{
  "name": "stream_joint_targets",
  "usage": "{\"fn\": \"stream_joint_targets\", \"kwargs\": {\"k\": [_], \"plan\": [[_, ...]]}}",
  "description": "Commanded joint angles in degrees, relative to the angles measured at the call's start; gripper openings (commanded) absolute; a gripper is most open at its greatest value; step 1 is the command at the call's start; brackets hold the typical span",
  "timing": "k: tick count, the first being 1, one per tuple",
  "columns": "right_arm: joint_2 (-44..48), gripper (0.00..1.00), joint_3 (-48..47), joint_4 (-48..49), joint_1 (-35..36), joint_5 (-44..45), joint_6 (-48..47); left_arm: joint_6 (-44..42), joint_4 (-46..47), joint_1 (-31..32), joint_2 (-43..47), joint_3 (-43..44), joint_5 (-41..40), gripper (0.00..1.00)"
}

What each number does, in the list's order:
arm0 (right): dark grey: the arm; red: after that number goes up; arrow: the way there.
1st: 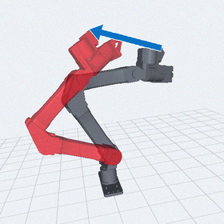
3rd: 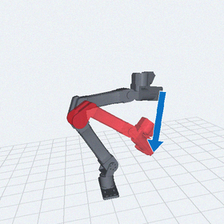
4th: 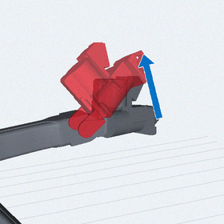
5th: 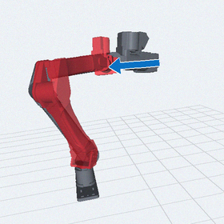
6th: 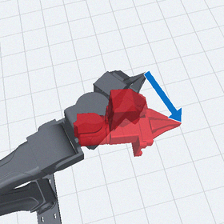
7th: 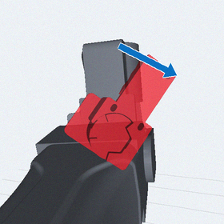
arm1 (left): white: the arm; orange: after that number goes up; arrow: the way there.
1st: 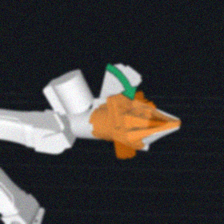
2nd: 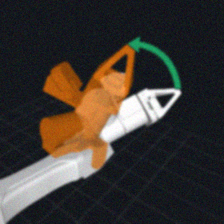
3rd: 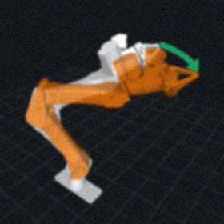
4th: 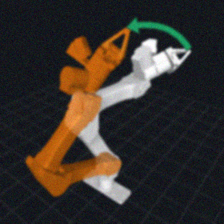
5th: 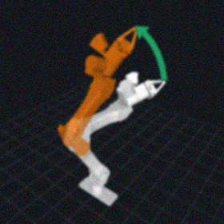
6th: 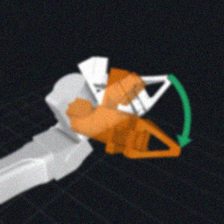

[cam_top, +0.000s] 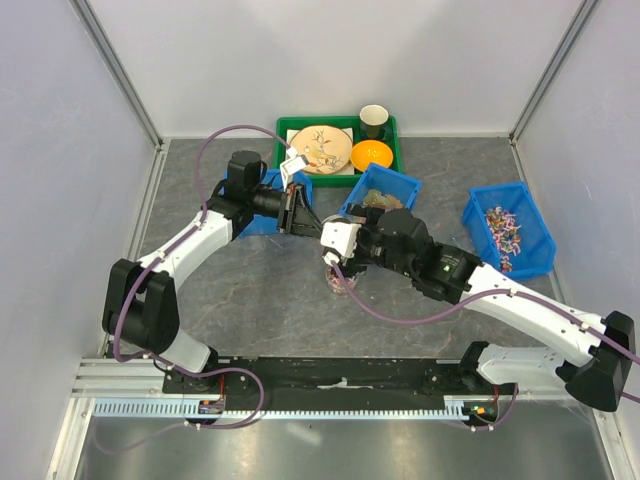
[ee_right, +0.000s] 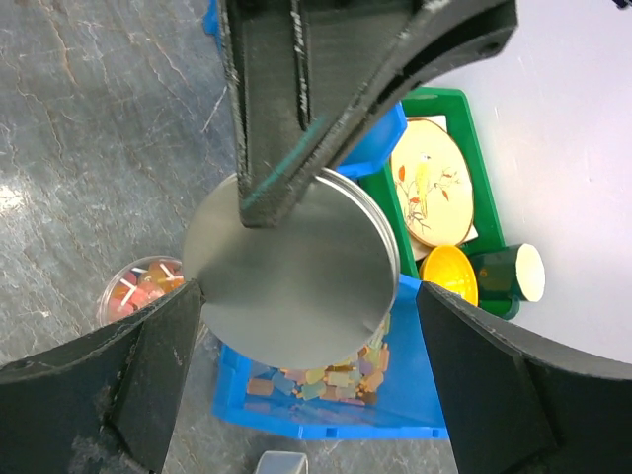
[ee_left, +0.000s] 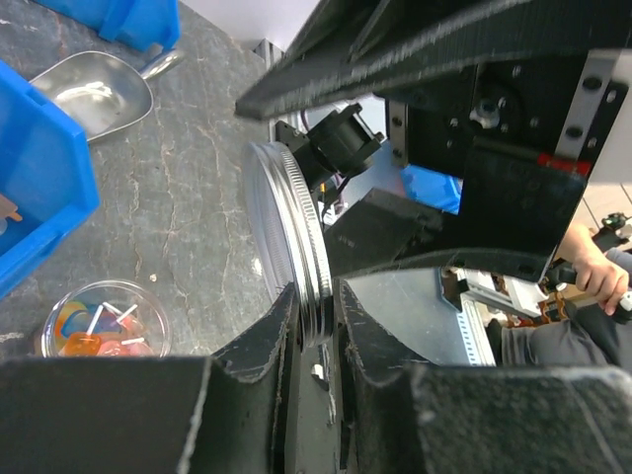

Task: Pack the candies
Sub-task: Pick up the bottle lid at the center of the board.

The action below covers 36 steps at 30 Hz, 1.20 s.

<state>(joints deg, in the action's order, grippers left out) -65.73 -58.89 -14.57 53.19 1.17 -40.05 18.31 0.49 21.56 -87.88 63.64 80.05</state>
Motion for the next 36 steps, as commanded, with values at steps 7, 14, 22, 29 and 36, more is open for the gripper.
{"fn": "stream_joint_targets", "kwargs": {"k": [7, 14, 22, 29, 36], "plan": [[-1.0, 0.98, 0.4, 3.1, 1.7, 1.9, -0.4, 6.1, 6.1, -0.7, -0.6, -0.4, 2.4, 0.02], [-1.5, 0.98, 1.0, 4.0, 2.2, 2.9, -0.9, 7.0, 7.2, -1.3, -1.3, -0.6, 2.5, 0.01], [-2.0, 0.98, 1.3, 5.7, 2.5, 4.7, -1.0, 7.3, 7.8, -1.3, -1.2, -1.0, 3.2, 0.01], [-2.6, 0.98, 1.2, 6.7, 2.5, 5.3, -0.9, 7.6, 8.5, -1.3, -0.7, -1.5, 4.1, 0.02], [-3.5, 0.96, 1.4, 7.8, 2.6, 5.5, -0.8, 7.9, 9.2, -1.3, -0.5, -2.1, 4.4, 0.02]]}}
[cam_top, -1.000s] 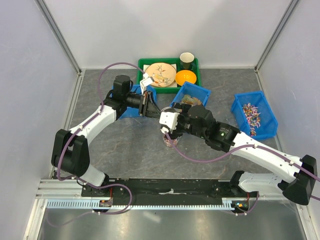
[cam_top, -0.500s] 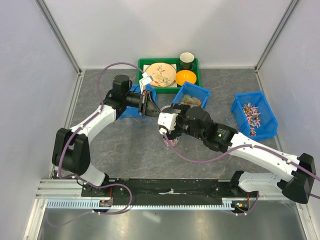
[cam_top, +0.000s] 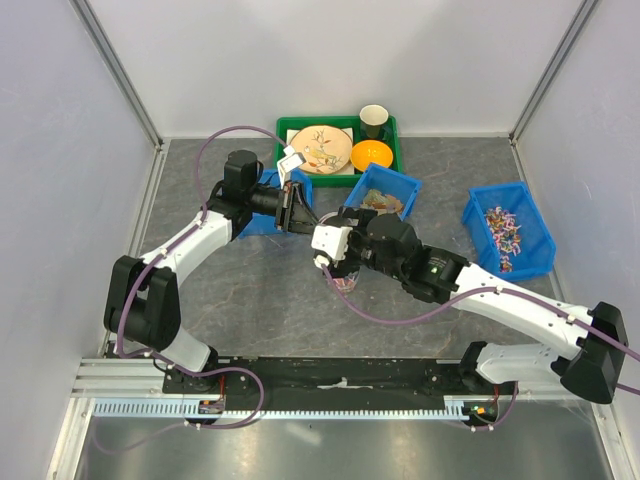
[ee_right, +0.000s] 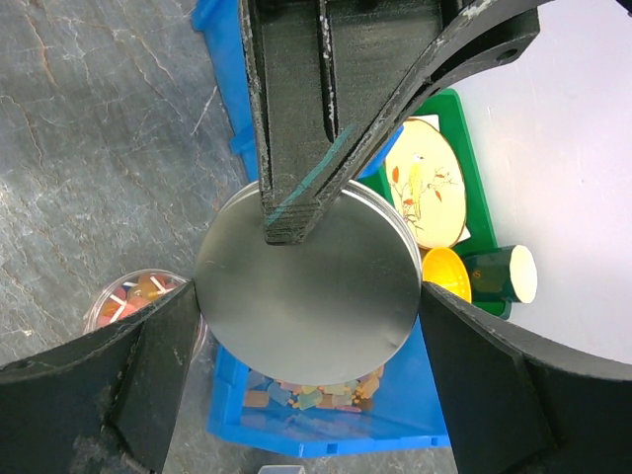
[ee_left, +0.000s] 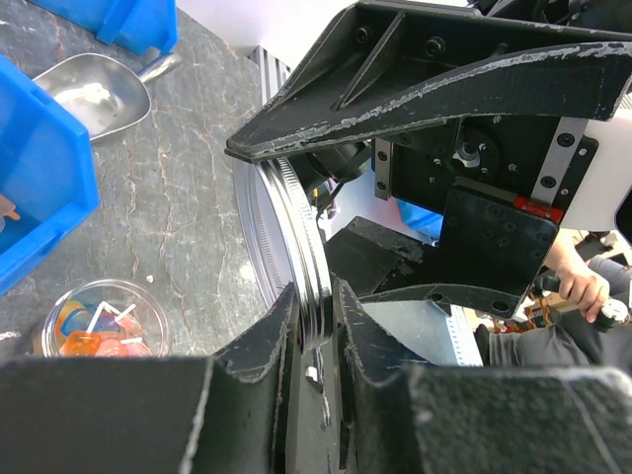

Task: Pack the candies
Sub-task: Pick up the bottle lid at the center of the board, then close the bottle lid on the packing bottle.

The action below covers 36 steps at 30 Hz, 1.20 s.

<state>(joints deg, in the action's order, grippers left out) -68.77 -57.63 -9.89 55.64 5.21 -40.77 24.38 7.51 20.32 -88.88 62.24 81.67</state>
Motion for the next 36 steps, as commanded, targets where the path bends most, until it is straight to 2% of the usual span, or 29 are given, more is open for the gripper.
{"fn": "stream_joint_targets", "kwargs": {"k": [1, 4, 9, 14, 15, 16, 18, 19, 20, 22, 23, 26, 27, 31, 33, 36], "plan": [[-0.5, 0.96, 0.2, 3.3, 0.2, 1.7, -0.1, 1.8, 2.2, -0.1, 0.6, -0.7, 2.8, 0.02], [-0.7, 0.93, 0.1, 3.5, 0.2, 1.9, -0.1, 2.2, 2.6, 0.0, 0.4, -0.7, 3.0, 0.02], [-0.4, 0.81, 0.3, 3.7, 0.2, 1.7, 0.1, 2.7, 3.3, -0.1, 0.4, -0.8, 3.4, 0.04], [1.2, 0.78, 0.0, 1.8, 0.1, 1.2, 0.3, 0.6, 2.8, -0.4, 1.8, -1.2, 2.4, 0.40], [1.7, 0.78, -0.3, 1.2, 0.1, 1.1, 0.2, -0.6, 1.9, -0.5, 2.0, -1.0, 2.1, 0.51], [2.0, 0.78, -0.5, -0.3, 0.3, 1.1, 0.3, -2.4, -2.7, -1.2, 2.3, -0.6, 0.9, 0.56], [3.6, 0.79, -0.7, -1.8, 0.0, 0.9, 0.5, -13.3, -11.2, -1.7, 2.9, 1.9, -1.5, 0.65], [4.3, 0.79, -0.7, -3.3, -0.3, 0.6, 0.4, -18.1, -19.9, -1.9, 2.9, 2.9, -5.3, 0.66], [5.7, 0.80, -0.7, -4.0, -0.4, 0.2, 0.4, -26.0, -22.4, -1.7, 3.0, 3.5, -7.7, 0.67], [7.0, 0.80, -0.8, -5.7, -2.0, -1.1, 0.5, -30.9, -24.6, -1.6, 3.5, 2.6, -13.1, 0.68], [8.0, 0.81, -0.8, -6.2, -3.7, -1.4, 0.8, -34.5, -24.3, -1.5, 3.8, 1.7, -14.9, 0.68], [9.8, 0.82, -1.4, -7.6, -7.5, -4.0, 1.7, -37.7, -19.7, -0.5, 5.1, -3.9, -20.7, 0.70], [10.1, 0.82, -1.8, -7.9, -8.4, -4.3, 2.0, -38.8, -18.2, -0.3, 5.4, -6.9, -21.1, 0.76], [11.4, 0.83, -2.7, -9.3, -10.5, -5.0, 3.0, -37.0, -7.6, 1.7, 5.7, -16.0, -23.7, 0.81], [11.3, 0.83, -3.3, -10.0, -11.2, -4.9, 3.2, -35.4, 1.8, 2.5, 5.6, -21.7, -24.9, 0.89], [11.1, 0.84, -4.4, -11.0, -11.8, -5.0, 3.3, -34.2, 10.4, 3.5, 5.0, -28.5, -25.5, 0.96]]}}
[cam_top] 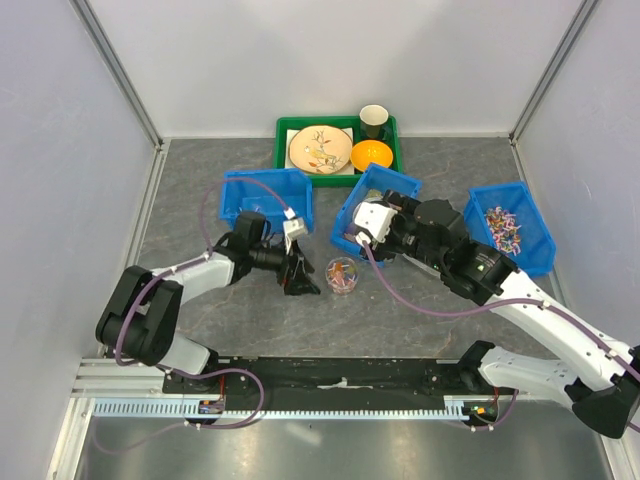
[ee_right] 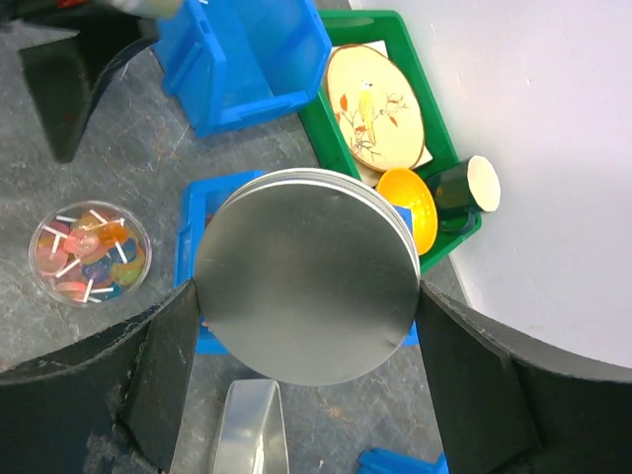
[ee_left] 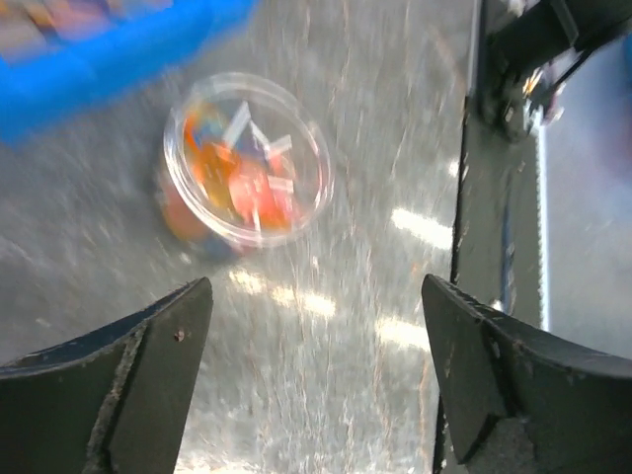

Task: Pack the candies
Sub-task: Close the bottle lid on the packing bottle.

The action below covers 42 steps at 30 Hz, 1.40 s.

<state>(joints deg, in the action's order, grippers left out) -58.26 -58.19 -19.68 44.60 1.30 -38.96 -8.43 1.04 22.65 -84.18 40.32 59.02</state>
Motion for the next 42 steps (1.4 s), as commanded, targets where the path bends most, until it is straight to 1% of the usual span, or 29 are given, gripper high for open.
{"fn": "stream_joint_targets", "kwargs": {"k": [1, 2, 4, 6, 9, 10, 12, 14, 15, 16, 22, 26, 28, 29, 30, 33, 36, 38, 39, 42], "plan": [[0.5, 0.84, -4.1, -1.8, -0.8, -1.1, 1.7, -1.7, 21.8, 1.5, 0.2, -8.0, -3.2, 0.97], [0.5, 0.84, -4.5, -2.2, -0.9, -2.5, 1.7, -1.9, 24.1, 1.9, -0.8, -10.4, -3.6, 0.97], [0.4, 0.84, -5.3, -3.1, -1.1, -3.0, 2.0, -3.1, 29.2, 2.8, -2.3, -11.9, -4.7, 0.98], [0.4, 0.84, -6.1, -3.5, -1.3, -3.5, 2.4, -3.0, 32.2, 3.6, -5.1, -12.5, -5.2, 0.99], [0.5, 0.84, -6.5, -4.4, -1.6, -3.9, 2.7, -3.3, 34.3, 6.9, -8.3, -11.5, -12.6, 0.99], [0.7, 0.84, -6.6, -4.8, -1.6, -4.1, 2.7, -4.5, 34.3, 9.1, -9.1, -11.1, -18.1, 0.99], [0.7, 0.84, -6.7, -5.3, -1.6, -4.2, 2.7, -4.5, 35.4, 10.1, -12.0, -9.8, -20.3, 0.99], [0.3, 0.84, -6.8, -5.8, -1.6, -4.1, 2.7, -3.6, 40.8, 10.8, -14.1, -11.4, -19.8, 0.99], [0.3, 0.84, -6.9, -5.8, -1.9, -3.9, 2.7, -3.7, 46.3, 11.3, -15.1, -11.7, -20.0, 0.99], [0.1, 0.85, -6.8, -5.8, -1.8, -3.8, 2.7, -3.7, 48.4, 12.0, -17.8, -12.0, -20.5, 0.99], [0.1, 0.85, -6.2, -7.1, -2.8, -3.5, 2.1, -1.0, 61.5, 12.7, -26.9, -11.3, -18.8, 0.99], [-0.4, 0.85, -5.0, -8.6, -3.8, -4.1, 0.6, -2.1, 63.7, 13.2, -28.2, -10.3, -16.1, 0.99], [-1.0, 0.85, -4.6, -10.3, -4.1, -5.2, -0.2, -5.2, 63.0, 14.3, -28.6, -10.0, -14.2, 0.97], [-1.3, 0.84, -4.4, -11.2, -4.4, -6.4, -0.4, -6.1, 62.4, 14.7, -28.6, -9.6, -13.9, 0.93], [-2.4, 0.84, -4.4, -12.7, -4.4, -7.1, -0.7, -7.6, 61.8, 15.3, -28.5, -9.5, -13.0, 0.91], [-5.5, 0.84, -4.7, -17.0, -4.6, -10.2, -1.8, -10.0, 61.2, 16.4, -27.6, -10.1, -11.4, 0.88], [-8.8, 0.82, -4.0, -18.8, -4.6, -12.6, -2.7, -12.4, 61.7, 17.6, -26.7, -11.1, -9.2, 0.85], [-10.0, 0.82, -2.5, -18.8, -4.6, -14.2, -3.3, -12.7, 62.9, 17.9, -26.6, -11.6, -7.5, 0.80], [-11.1, 0.81, -1.9, -18.9, -4.7, -16.5, -3.6, -12.8, 63.3, 18.3, -26.6, -11.7, -6.0, 0.80], [-13.0, 0.81, 0.8, -17.4, -4.6, -18.4, -3.7, -12.9, 64.1, 18.8, -27.2, -11.1, -5.1, 0.80]]}}
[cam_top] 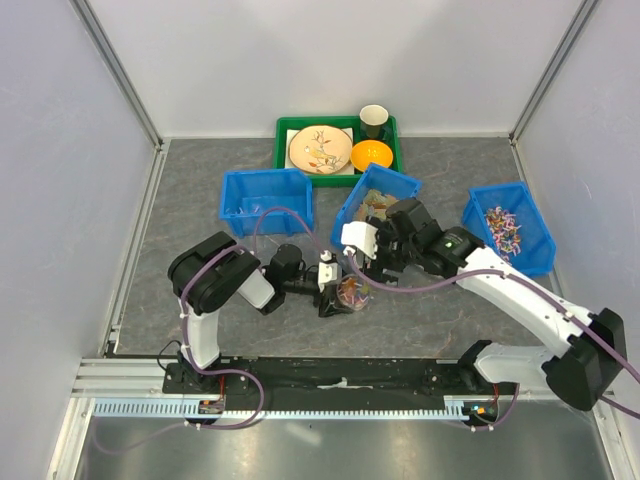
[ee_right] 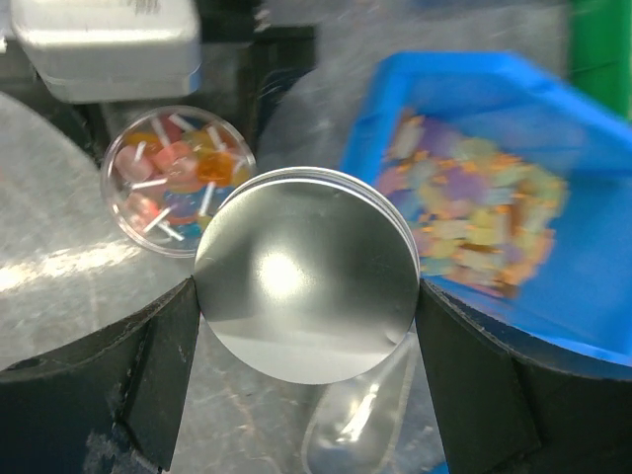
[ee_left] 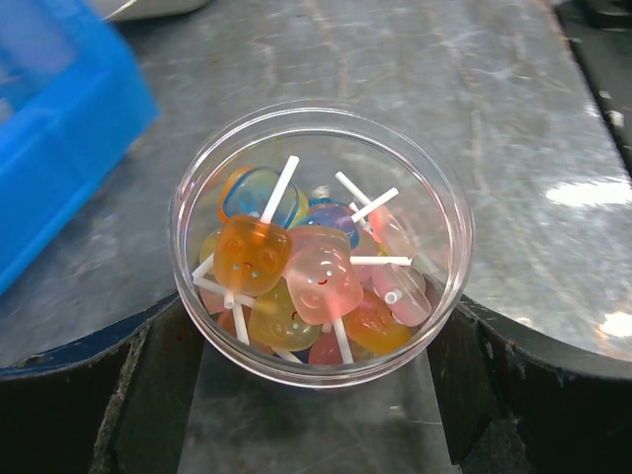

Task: Pack the candies
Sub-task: Close the bottle lid on the packing bottle.

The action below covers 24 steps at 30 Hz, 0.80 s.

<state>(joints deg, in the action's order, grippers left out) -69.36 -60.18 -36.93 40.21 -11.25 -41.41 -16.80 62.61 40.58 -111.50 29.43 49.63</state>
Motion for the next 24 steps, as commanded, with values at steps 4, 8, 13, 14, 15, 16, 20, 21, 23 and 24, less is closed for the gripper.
{"fn": "stream_joint_targets", "kwargs": {"k": [4, 8, 13, 14, 15, 16, 20, 21, 23, 24], "plan": [[-3.5, 0.80, 6.2, 3.0, -0.2, -8.1, -0.3, -3.9, 4.4, 1.1, -1.3, 0.4, 4.1, 0.81], [-4.9, 0.80, 8.0, 6.5, -0.3, -10.3, 2.0, -4.1, 4.8, 1.1, -1.8, 0.7, 1.1, 0.84], [-7.1, 0.80, 8.6, 8.4, -0.2, -14.1, 4.1, -4.0, 3.9, 1.1, -2.1, 1.4, -0.1, 0.84], [-7.8, 0.80, 8.7, 8.9, -0.2, -15.5, 4.5, -4.0, 3.8, 1.1, -2.1, 1.5, -0.9, 0.84], [-8.2, 0.80, 8.6, 9.2, -0.2, -15.8, 4.8, -4.1, 3.8, 1.1, -2.1, 1.5, -1.2, 0.84], [-8.7, 0.80, 8.4, 9.7, -0.2, -16.1, 6.0, -4.1, 3.8, 1.1, -2.1, 1.5, -1.6, 0.84], [-11.1, 0.80, 7.8, 9.7, 0.0, -17.8, 6.8, -4.2, 3.8, 1.1, -2.1, 1.6, -2.0, 0.85], [-11.2, 0.80, 7.8, 9.6, 0.0, -18.1, 6.8, -4.1, 3.8, 1.1, -2.1, 1.7, -2.1, 0.85], [-11.8, 0.80, 8.1, 9.6, 0.0, -18.1, 6.9, -3.9, 3.7, 1.1, -2.1, 1.7, -2.5, 0.85], [-11.8, 0.80, 8.2, 9.7, 0.0, -18.1, 7.0, -3.9, 3.7, 1.0, -2.1, 1.8, -2.6, 0.85]]}}
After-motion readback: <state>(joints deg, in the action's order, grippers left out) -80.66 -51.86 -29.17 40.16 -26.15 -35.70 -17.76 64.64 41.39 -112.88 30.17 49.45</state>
